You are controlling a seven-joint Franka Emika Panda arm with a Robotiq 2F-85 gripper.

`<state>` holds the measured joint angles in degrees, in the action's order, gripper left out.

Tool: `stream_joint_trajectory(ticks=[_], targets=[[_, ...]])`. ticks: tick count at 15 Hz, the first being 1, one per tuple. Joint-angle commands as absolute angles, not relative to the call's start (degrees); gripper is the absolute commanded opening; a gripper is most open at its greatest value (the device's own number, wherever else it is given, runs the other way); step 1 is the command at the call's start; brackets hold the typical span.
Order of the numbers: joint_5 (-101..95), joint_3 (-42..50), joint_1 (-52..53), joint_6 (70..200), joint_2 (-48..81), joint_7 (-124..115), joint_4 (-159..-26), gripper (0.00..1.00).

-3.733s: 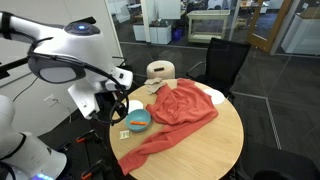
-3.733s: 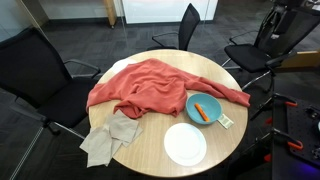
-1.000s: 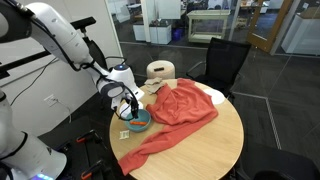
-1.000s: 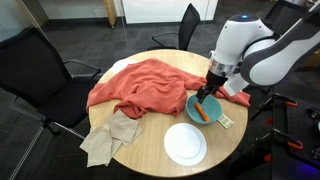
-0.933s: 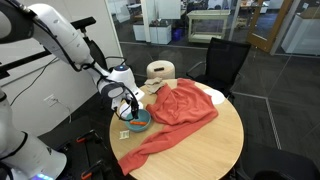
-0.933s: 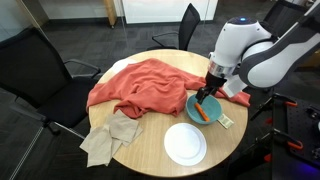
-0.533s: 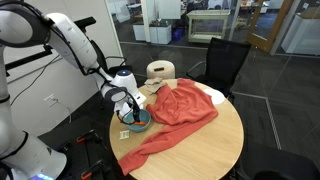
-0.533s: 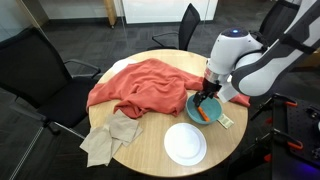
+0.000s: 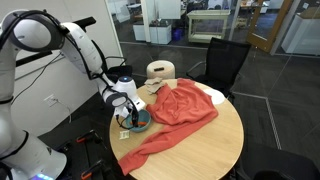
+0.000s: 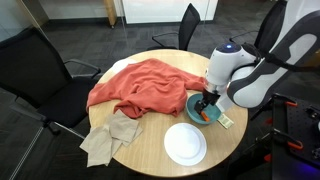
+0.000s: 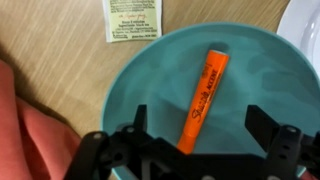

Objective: Remove the marker from the bowl and put it on the table

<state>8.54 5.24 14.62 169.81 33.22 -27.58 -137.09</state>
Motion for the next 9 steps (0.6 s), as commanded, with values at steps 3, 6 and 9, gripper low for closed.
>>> stream_joint_trajectory(ticks=[3,6,9], targets=[[10.4,6.6,16.9,172.0,36.7,-28.9,-135.2,1.00],[10.9,7.3,17.6,172.1,37.9,-29.1,-133.8,1.00],[11.4,8.5,19.0,172.4,38.8,-29.9,-133.0,0.74]])
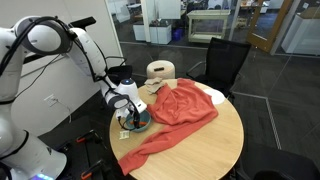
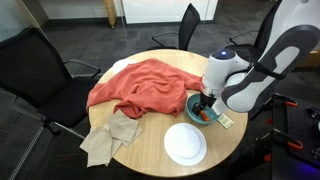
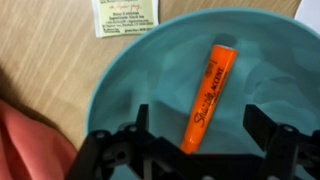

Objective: Remove the marker from the bowl and put it on the table

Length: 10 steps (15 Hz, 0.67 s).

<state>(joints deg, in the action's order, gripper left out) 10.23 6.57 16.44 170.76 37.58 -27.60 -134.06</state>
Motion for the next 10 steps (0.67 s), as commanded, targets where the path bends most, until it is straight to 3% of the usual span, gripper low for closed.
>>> stream_joint_trajectory(ticks=[1,6,10], targets=[[11.5,8.8,19.4,172.4,39.0,-30.0,-132.8,0.68],[11.6,10.0,20.8,172.3,39.6,-31.3,-132.0,0.27],[11.5,10.1,21.1,172.1,38.2,-31.0,-133.0,0.01]])
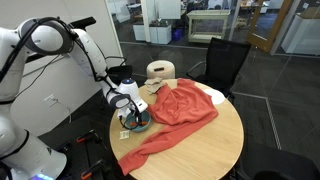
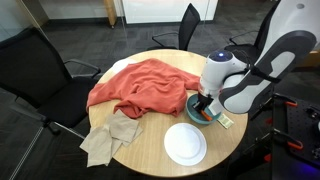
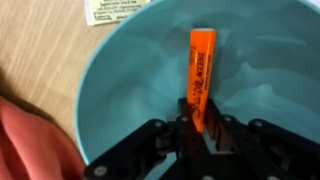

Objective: Remove the marker from the bowl and put it on the table

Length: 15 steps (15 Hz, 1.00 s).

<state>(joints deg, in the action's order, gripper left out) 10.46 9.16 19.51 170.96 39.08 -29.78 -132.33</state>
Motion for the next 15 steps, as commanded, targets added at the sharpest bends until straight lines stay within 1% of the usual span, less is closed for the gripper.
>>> stream_joint_trajectory(ticks=[1,4,8,12,15], targets=[[11.5,10.3,21.3,172.1,37.4,-30.9,-133.6,0.04],[11.0,11.7,22.4,171.6,33.5,-30.9,-136.1,0.05],[9.1,16.0,26.0,171.3,27.2,-31.4,-139.5,0.05],[5.5,22.7,30.2,172.2,20.8,-32.6,-143.4,0.05],[0.6,28.2,31.5,171.9,16.5,-33.5,-145.1,0.05]])
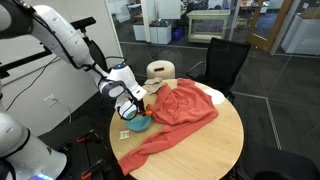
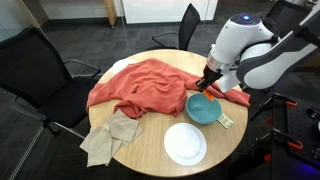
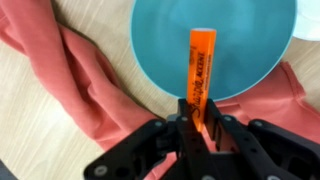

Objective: Remove the marker from the bowl and put it on the table

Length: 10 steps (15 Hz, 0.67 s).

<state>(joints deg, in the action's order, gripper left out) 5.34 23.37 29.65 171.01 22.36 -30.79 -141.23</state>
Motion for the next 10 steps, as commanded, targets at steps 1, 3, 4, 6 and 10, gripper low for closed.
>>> stream_joint_trajectory(ticks=[1,3,4,6,10], targets=[[-1.4,29.7,31.3,171.4,15.1,-33.7,-145.3,0.05],[-3.4,34.0,32.2,170.0,12.9,-32.2,-145.0,0.05],[-5.0,36.0,32.1,169.5,12.2,-32.1,-144.5,0.05],[-6.8,38.4,30.7,168.4,10.7,-30.5,-143.4,0.05],[-7.0,41.0,27.2,166.2,8.8,-25.6,-141.2,0.05]])
